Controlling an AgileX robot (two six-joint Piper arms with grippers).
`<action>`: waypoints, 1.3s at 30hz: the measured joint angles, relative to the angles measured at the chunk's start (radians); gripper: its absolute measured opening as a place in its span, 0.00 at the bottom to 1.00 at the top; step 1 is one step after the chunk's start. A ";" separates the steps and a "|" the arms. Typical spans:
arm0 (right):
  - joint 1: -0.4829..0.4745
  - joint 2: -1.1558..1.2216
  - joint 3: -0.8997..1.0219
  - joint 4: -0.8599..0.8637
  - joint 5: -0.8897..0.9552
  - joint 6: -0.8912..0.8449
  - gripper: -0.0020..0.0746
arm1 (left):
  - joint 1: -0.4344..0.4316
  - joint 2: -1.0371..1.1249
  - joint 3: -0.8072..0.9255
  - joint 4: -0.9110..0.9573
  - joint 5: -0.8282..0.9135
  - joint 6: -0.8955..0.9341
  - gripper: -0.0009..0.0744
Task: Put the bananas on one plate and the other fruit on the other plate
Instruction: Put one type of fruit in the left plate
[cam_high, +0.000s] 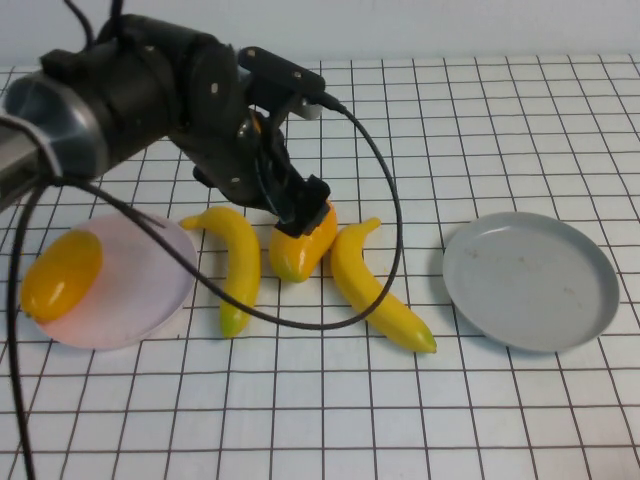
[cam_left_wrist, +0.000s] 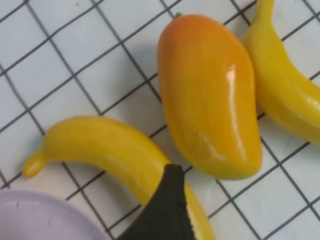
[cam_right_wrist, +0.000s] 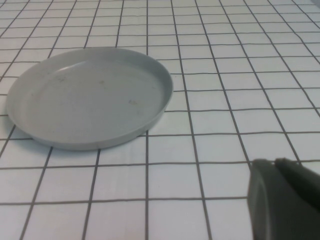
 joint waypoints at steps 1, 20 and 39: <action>0.000 0.000 0.000 0.000 0.000 0.000 0.00 | -0.008 0.032 -0.036 0.004 0.014 0.004 0.87; 0.000 0.000 0.000 0.000 0.000 0.000 0.00 | -0.016 0.347 -0.248 0.045 0.062 0.002 0.87; 0.000 0.000 0.000 0.000 0.000 0.000 0.00 | -0.014 0.227 -0.248 0.101 0.124 -0.096 0.75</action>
